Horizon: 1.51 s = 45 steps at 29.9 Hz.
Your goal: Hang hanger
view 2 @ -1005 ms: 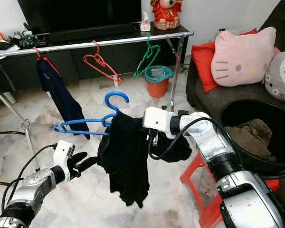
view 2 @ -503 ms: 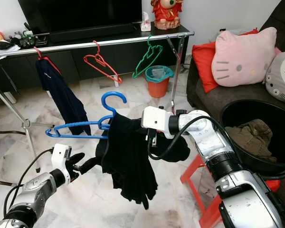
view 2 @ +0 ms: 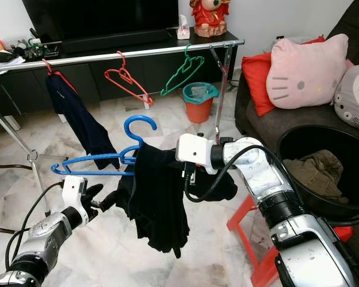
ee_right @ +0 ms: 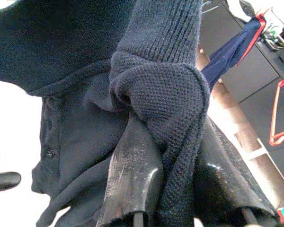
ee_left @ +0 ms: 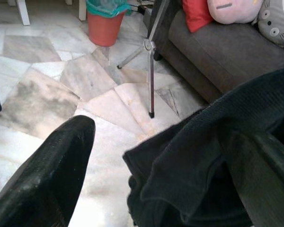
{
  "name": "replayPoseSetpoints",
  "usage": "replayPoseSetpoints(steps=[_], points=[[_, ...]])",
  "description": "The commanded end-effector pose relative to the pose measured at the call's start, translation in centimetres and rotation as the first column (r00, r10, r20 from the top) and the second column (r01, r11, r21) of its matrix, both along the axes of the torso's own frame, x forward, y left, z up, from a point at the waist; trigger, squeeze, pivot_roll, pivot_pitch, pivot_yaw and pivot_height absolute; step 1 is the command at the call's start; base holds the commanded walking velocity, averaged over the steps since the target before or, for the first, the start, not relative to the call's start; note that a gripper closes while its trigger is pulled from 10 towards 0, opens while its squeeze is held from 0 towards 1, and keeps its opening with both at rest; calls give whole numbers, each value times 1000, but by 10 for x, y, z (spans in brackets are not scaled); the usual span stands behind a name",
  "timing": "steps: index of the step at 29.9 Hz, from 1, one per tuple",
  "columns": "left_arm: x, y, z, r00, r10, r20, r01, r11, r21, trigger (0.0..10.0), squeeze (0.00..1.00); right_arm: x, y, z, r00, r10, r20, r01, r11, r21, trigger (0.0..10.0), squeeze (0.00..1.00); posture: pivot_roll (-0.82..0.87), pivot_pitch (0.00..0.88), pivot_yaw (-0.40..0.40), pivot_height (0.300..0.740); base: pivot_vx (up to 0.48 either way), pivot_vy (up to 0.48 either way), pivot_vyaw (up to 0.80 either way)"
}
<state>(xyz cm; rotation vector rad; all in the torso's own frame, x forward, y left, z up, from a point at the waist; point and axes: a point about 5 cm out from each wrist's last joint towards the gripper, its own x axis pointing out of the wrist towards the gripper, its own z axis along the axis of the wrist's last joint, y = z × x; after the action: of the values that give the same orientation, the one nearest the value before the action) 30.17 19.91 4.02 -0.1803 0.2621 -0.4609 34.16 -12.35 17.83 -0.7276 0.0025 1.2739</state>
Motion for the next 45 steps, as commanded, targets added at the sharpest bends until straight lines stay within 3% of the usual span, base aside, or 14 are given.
replayPoseSetpoints(steps=[1, 3, 7, 10, 25, 26, 27, 28, 29, 30, 45], points=[[1, 4, 0, 1000, 4, -4, -4, 1000, 3, 10000, 0, 1, 3, 16, 999, 15, 46, -17, 999, 41, 0, 0, -19, 0, 71, 740, 0, 0, 0], [1, 2, 0, 1000, -14, -10, 14, 1000, -13, 10000, 0, 1, 3, 14, 999, 15, 42, -17, 999, 36, 0, 0, -19, 0, 71, 740, 0, 0, 0], [-3, -8, -1, 987, -157, -31, 154, 985, -81, 10000, 0, 1, 3, 14, 999, 23, 37, -24, 999, 32, 0, 0, -27, 0, 63, 740, 0, 0, 0], [-6, -13, -4, 973, -226, -54, 223, 973, -52, 10000, 0, 2, 2, 16, 999, 21, 39, -22, 999, 29, 0, 0, -32, 0, 61, 740, 0, 0, 0], [-9, -20, -10, 947, -308, -89, 299, 949, -96, 10000, 0, 0, 2, 17, 999, 38, 34, -39, 999, 15, 0, 0, -48, 0, 55, 740, 0, 0, 0], [-10, -21, -11, 943, -318, -96, 309, 946, -103, 9176, 0, 0, 2, 18, 999, 39, 33, -40, 999, 15, 0, 0, -48, 0, 55, 740, 0, 0, 0], [-11, -22, -12, 940, -325, -100, 315, 943, -107, 9176, 0, 0, 1, 18, 999, 40, 33, -40, 999, 15, 0, 0, -48, 0, 55, 740, 0, 0, 0], [-12, -23, -13, 936, -335, -106, 324, 939, -114, 6039, 0, 0, 2, 18, 999, 40, 33, -41, 999, 15, 0, 0, -48, 0, 55, 740, 0, 0, 0], [-13, -25, -14, 932, -345, -110, 332, 935, -123, 1843, 0, 0, 1, 18, 999, 41, 32, -41, 999, 15, 0, 0, -53, 0, 56, 740, 0, 0, 0], [-14, -27, -15, 926, -361, -110, 346, 929, -134, 0, 0, 0, 1, 18, 999, 41, 31, -42, 999, 15, 0, 0, -53, 0, 56, 740, 0, 0, 0], [-14, -24, -15, 933, -344, -103, 329, 934, -139, 0, 0, 1, 2, 17, 999, 36, 27, -37, 999, 18, 0, 0, -44, 0, 53, 740, 0, 0, 0]])
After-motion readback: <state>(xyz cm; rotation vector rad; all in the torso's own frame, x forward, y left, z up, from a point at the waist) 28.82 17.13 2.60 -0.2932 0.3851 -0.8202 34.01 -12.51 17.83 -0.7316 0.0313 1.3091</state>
